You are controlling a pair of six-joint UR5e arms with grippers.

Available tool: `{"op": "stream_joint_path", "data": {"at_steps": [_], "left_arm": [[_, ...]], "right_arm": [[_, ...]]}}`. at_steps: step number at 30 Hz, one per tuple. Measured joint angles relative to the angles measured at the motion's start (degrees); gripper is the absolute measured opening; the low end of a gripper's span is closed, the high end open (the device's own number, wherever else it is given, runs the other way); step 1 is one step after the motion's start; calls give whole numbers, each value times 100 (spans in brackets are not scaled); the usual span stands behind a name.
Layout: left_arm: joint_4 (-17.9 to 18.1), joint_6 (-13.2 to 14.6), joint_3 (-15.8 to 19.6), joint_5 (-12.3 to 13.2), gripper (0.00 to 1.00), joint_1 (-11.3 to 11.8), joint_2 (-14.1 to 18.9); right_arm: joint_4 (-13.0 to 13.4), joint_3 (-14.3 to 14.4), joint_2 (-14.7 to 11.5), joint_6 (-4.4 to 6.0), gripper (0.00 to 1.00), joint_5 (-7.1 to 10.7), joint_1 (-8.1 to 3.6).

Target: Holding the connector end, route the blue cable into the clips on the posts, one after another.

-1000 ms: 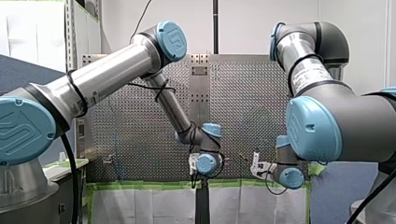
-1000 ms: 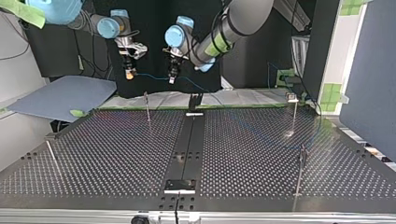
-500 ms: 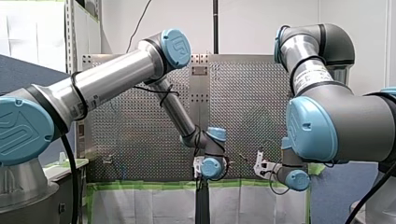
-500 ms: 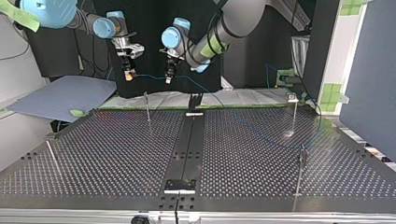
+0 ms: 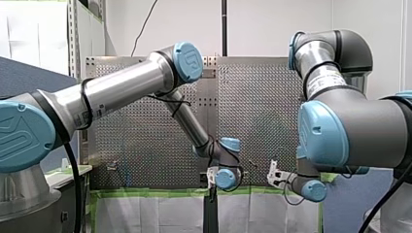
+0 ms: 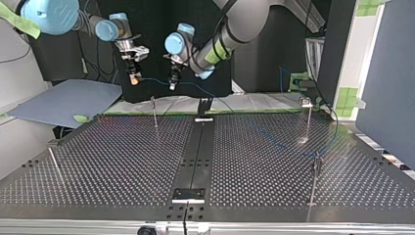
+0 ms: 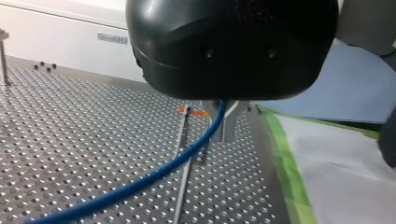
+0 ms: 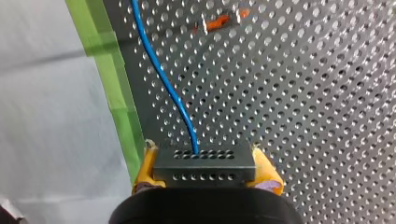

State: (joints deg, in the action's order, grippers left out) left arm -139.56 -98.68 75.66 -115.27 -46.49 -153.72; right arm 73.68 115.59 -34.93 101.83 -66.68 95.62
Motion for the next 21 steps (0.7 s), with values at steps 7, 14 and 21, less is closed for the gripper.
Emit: {"op": "stream_joint_path", "data": {"at_steps": [7,14,21], "left_arm": [[46,-84,-323,88,0,15,-96],[-27,-133,-631,147,0,41,-349],[-27,-185,-813,240,0,135,-380]], "right_arm": [[45,-74,109,-10,0,315,-367],[-23,-269,128,26,0,469,-537],[-188,-477,135,24,0,517,-541]]}}
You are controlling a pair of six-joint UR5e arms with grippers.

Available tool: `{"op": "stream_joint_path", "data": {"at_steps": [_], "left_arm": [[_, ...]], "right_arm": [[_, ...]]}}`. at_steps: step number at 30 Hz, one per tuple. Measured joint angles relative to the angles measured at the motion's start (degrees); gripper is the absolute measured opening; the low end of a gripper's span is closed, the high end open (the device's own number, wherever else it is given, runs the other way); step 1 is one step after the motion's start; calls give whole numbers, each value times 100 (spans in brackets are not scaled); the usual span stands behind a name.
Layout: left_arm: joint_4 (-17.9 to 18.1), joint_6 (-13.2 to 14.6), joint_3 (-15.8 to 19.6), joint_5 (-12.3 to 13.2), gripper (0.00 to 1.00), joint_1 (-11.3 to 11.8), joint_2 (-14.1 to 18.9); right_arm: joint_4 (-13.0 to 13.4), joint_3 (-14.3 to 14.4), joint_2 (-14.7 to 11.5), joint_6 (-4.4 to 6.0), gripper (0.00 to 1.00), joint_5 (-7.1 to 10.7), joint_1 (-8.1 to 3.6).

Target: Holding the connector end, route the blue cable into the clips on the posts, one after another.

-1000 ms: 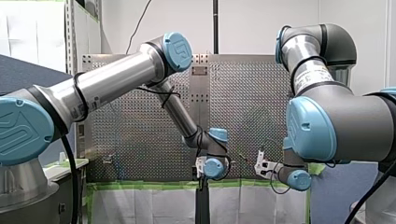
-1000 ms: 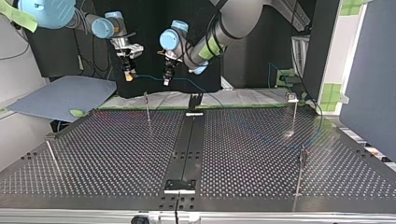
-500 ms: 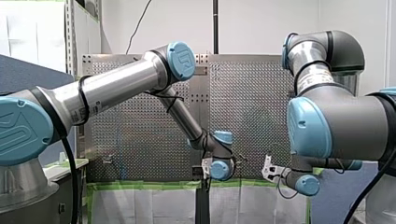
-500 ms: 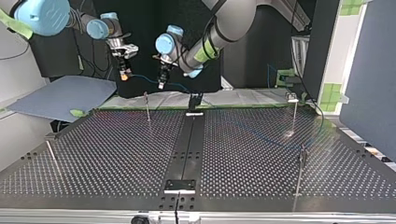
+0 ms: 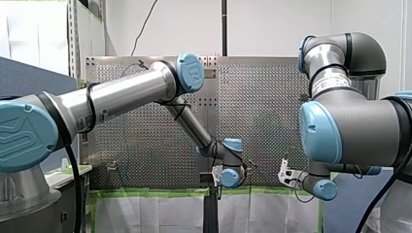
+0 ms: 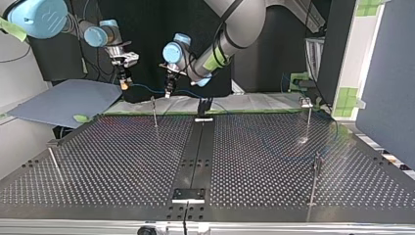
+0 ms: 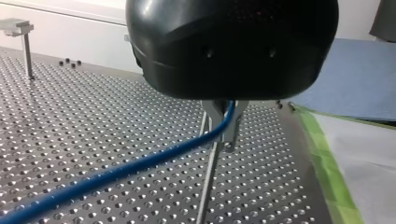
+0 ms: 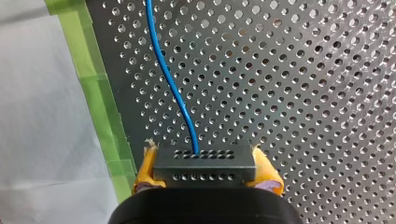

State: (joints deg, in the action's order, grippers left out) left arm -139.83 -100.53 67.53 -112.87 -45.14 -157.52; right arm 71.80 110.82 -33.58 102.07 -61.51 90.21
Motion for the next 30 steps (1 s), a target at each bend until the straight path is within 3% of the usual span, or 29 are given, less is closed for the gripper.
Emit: {"op": "stream_joint_path", "data": {"at_steps": [13,26,30], "left_arm": [[-298,-64,-477,108,0,36,-364],[-313,-72,-532,180,0,88,-379],[-304,-72,-534,230,0,90,-378]], "right_arm": [[-58,-151,12,21,0,41,-6],[-85,-376,111,104,0,90,-22],[-209,-521,241,34,0,79,-35]]}}
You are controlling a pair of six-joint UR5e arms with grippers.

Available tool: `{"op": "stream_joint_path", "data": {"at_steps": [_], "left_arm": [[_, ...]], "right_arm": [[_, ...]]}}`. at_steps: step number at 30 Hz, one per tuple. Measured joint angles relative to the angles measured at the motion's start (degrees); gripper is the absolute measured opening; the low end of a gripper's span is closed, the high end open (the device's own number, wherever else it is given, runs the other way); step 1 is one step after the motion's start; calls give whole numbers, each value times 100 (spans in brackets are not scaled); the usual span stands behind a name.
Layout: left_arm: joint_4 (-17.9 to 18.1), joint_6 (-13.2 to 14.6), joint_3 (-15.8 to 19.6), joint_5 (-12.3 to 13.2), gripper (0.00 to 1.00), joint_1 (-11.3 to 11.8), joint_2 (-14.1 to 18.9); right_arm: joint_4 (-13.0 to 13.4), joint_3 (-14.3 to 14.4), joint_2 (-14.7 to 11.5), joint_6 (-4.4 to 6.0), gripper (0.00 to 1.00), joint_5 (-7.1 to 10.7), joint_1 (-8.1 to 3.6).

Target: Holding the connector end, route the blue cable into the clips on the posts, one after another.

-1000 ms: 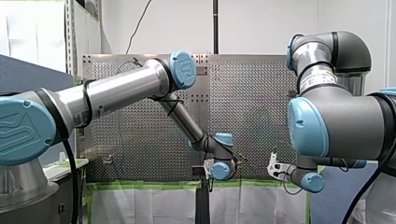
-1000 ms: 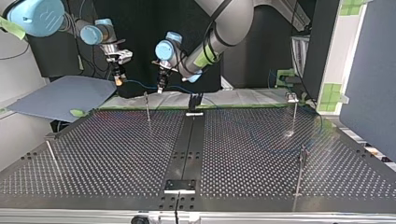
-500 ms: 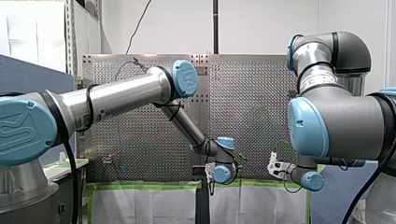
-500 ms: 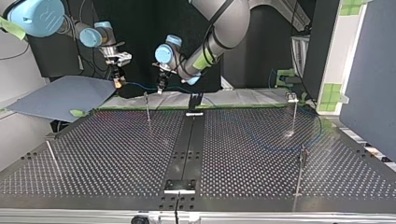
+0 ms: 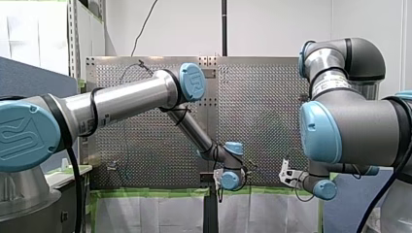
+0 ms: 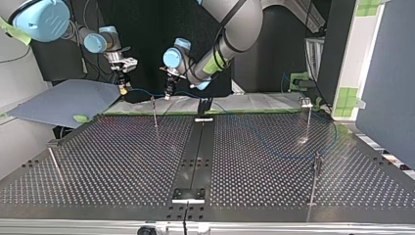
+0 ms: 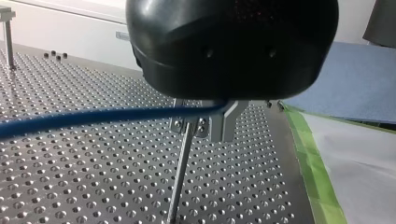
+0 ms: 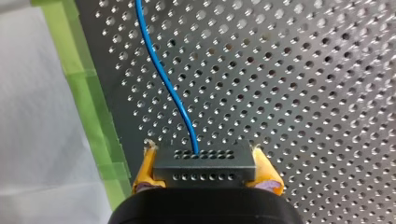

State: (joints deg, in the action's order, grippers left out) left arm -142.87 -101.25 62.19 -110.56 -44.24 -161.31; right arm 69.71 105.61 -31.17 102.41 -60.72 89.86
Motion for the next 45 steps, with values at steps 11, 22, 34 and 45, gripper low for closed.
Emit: {"op": "stream_joint_path", "data": {"at_steps": [11,22,34,45], "left_arm": [[12,0,-90,57,0,-3,-3],[15,-30,-173,99,0,40,-31],[-281,-243,-679,224,0,131,-200],[-340,-370,-737,380,0,195,-417]], "right_arm": [[-133,-191,61,-89,0,-27,-48],[-121,-320,69,-55,0,37,-59],[-135,-428,90,-45,0,68,-59],[-142,-499,111,-38,0,122,-60]]}}
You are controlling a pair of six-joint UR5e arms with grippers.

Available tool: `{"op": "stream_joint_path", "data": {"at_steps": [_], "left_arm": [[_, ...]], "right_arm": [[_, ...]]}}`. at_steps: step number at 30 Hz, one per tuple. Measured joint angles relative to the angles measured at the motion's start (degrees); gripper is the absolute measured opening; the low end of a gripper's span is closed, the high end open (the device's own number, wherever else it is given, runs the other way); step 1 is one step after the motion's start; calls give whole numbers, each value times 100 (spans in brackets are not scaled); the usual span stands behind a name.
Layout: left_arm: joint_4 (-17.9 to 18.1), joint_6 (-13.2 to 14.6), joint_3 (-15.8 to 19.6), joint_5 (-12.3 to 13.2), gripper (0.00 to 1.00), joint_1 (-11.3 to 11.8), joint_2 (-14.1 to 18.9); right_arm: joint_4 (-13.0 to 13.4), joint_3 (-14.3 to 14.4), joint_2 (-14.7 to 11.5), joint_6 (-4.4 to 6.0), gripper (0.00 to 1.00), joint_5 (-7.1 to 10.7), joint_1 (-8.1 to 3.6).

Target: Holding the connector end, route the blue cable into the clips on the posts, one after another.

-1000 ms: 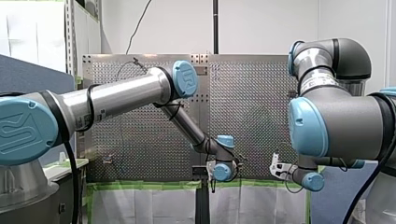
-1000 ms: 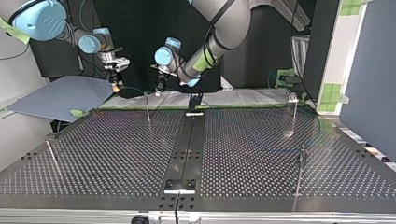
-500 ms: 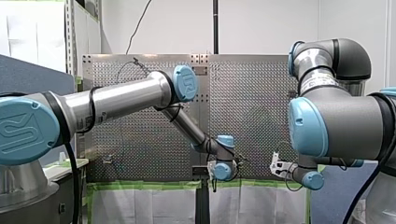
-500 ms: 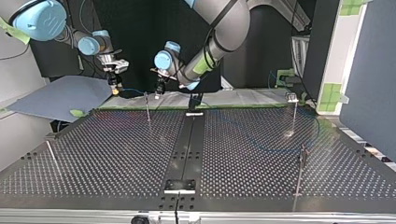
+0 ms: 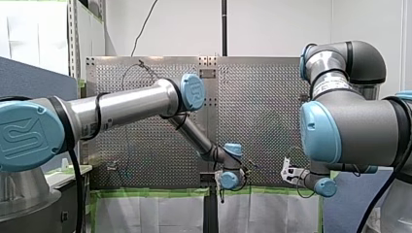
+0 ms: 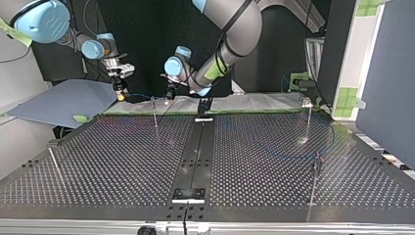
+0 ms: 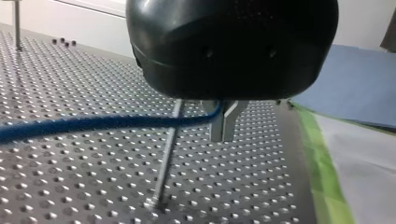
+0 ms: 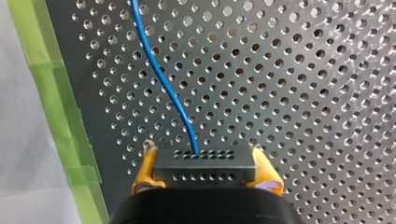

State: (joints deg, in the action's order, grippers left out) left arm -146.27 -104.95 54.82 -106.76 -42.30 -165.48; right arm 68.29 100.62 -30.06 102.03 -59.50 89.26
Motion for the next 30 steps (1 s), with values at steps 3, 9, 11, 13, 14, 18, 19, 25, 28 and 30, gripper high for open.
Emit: {"op": "stream_joint_path", "data": {"at_steps": [3,9,11,13,14,18,19,25,28,30], "left_arm": [[-20,-66,-74,51,0,9,-63],[-102,-117,-314,97,0,53,-98],[-117,-122,-364,119,0,87,-98],[-125,-122,-389,141,0,132,-99],[-127,-122,-395,152,0,152,-100],[-164,-122,-407,237,0,246,-100],[-186,-122,-411,259,0,277,-100],[-328,-154,-423,394,0,404,-101],[-377,-245,-448,522,0,418,-101],[-394,-311,-472,607,0,392,-101]], "right_arm": [[0,-20,1,7,0,5,-1],[-5,-66,10,11,0,7,-1],[-11,-86,15,14,0,8,0],[-14,-116,17,24,0,8,0],[-15,-135,18,31,0,8,0],[-36,-219,20,56,0,8,-1],[-41,-239,20,62,0,8,-2],[-55,-344,25,98,0,8,-9],[-76,-405,36,108,0,8,-10],[-88,-444,58,96,0,8,-9]]}}
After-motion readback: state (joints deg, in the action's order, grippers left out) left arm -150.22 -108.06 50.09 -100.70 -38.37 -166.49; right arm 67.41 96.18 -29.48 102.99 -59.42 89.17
